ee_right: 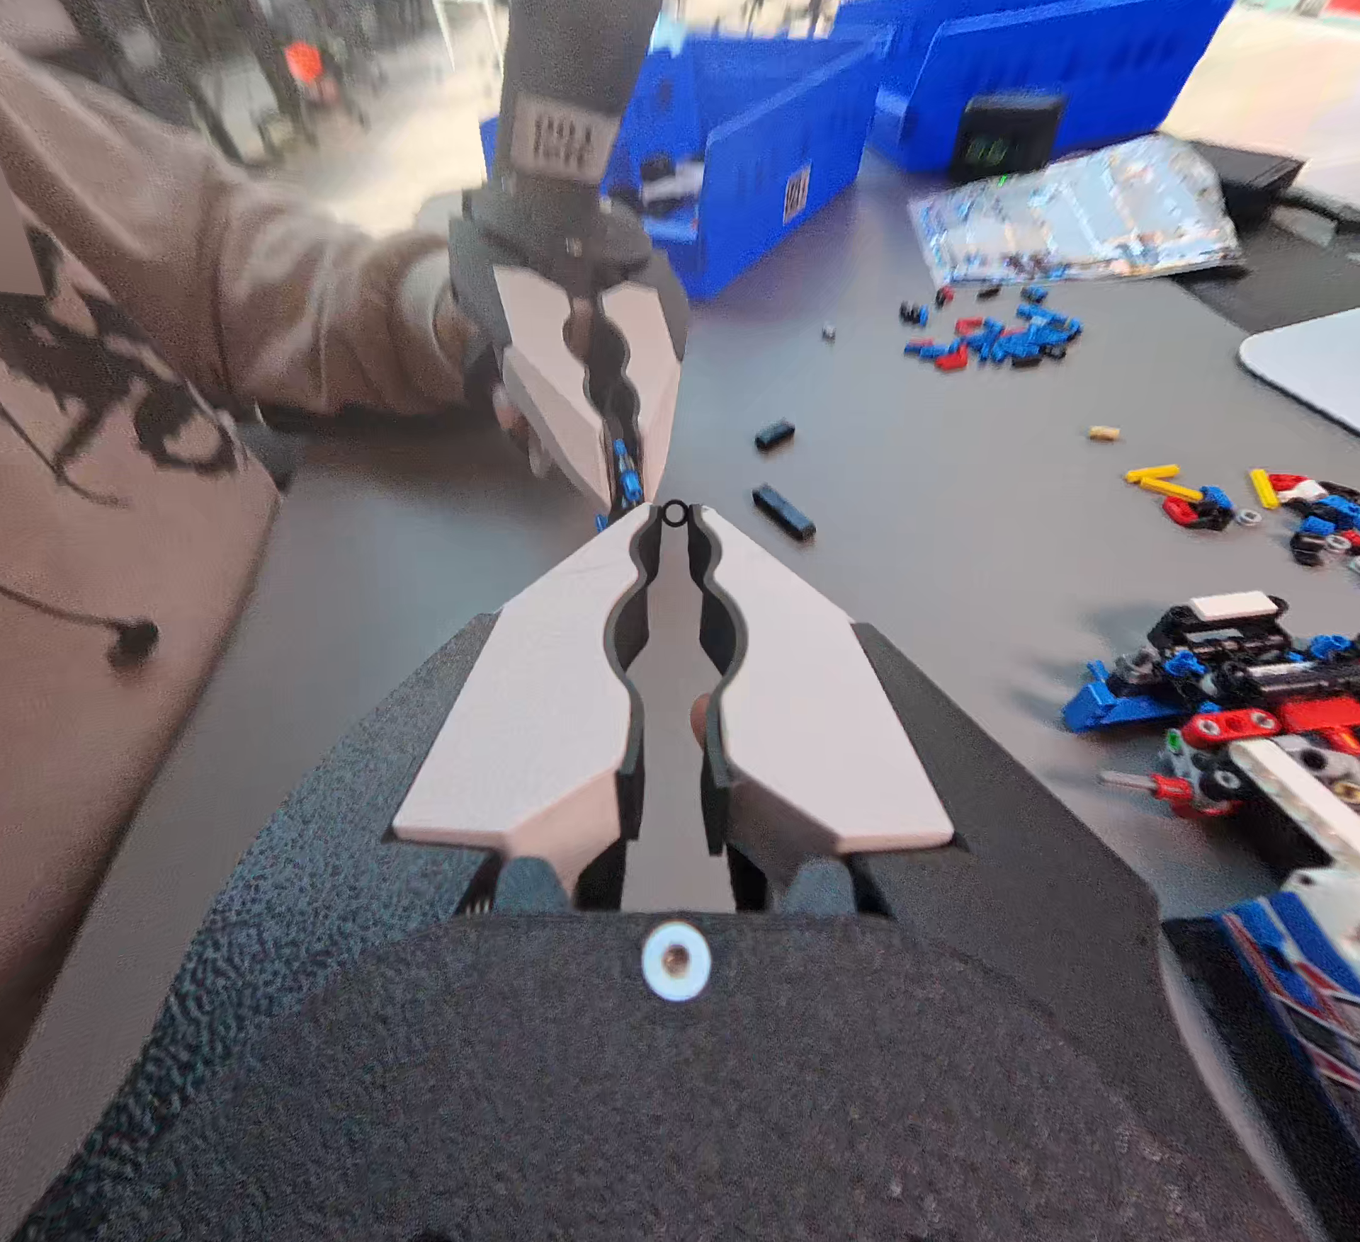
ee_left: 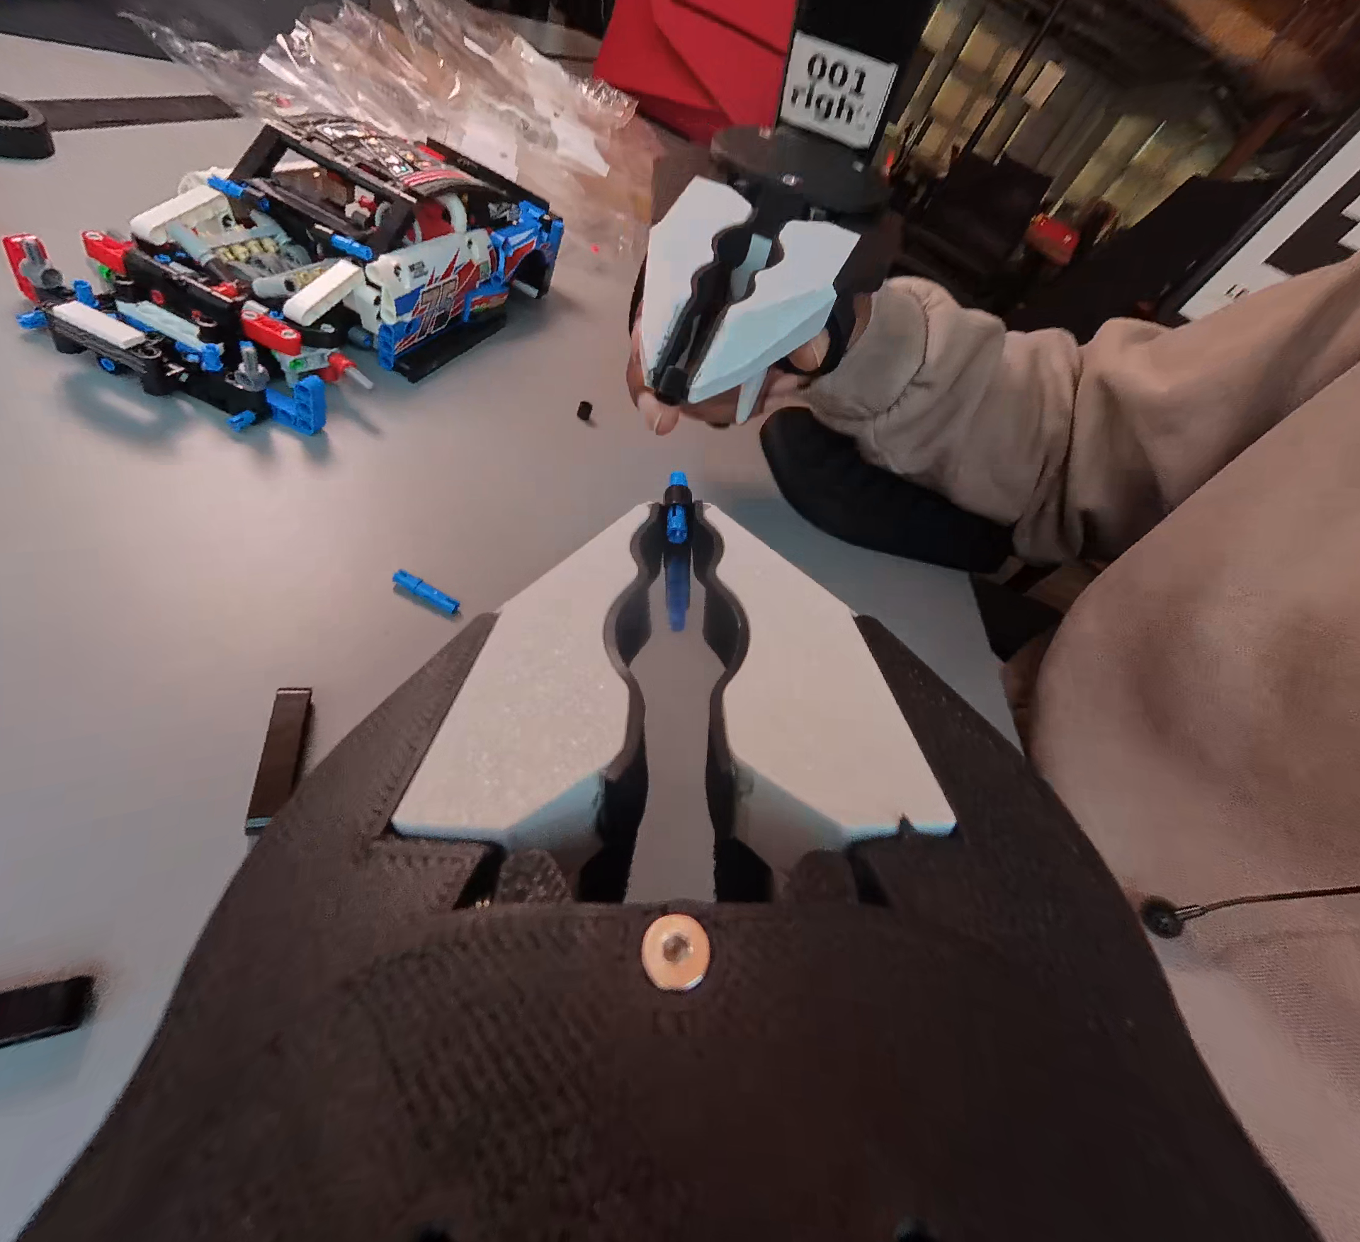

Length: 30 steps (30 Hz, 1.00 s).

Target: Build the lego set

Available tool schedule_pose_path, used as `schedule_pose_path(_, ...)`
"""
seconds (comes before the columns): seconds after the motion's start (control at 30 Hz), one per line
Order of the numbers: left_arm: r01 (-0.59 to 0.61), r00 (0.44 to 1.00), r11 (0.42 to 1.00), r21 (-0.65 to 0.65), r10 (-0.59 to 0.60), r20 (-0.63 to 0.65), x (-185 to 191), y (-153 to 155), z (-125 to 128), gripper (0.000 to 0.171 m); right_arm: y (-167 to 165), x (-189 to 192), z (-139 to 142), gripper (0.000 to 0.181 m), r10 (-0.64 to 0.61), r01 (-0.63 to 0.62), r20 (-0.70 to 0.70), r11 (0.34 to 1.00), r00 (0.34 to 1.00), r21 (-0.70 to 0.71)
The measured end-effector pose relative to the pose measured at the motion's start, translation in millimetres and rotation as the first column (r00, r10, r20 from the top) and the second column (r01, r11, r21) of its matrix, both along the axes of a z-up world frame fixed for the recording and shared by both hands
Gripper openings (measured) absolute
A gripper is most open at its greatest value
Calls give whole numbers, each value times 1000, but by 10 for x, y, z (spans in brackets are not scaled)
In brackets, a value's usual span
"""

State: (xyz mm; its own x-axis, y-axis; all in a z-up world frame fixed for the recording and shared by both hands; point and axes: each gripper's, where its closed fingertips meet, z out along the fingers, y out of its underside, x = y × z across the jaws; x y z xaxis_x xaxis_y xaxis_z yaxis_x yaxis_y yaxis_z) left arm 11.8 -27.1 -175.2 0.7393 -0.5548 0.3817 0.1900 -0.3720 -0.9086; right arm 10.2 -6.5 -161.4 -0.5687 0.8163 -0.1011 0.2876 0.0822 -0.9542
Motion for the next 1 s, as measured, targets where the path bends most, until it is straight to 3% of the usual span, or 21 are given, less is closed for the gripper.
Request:
schedule_pose_path(0.07,4,998,1000,28,-6,58,14,-7,105,5,-34,-8,138,5,-56,45,-60,984,997,-174)
schedule_pose_path(0.17,9,998,999,50,-12,65,32,-23,153,5,-143,-2,130,4,-44,23,-68,960,997,-279)
schedule_pose_path(0.67,15,997,999,44,-18,72,43,-41,177,5,-229,-25,160,4,35,-52,-43,877,998,-478)
schedule_pose_path(1.0,19,988,999,42,-26,152,43,-43,232,5,-233,-15,157,4,46,-57,-35,868,998,-493)
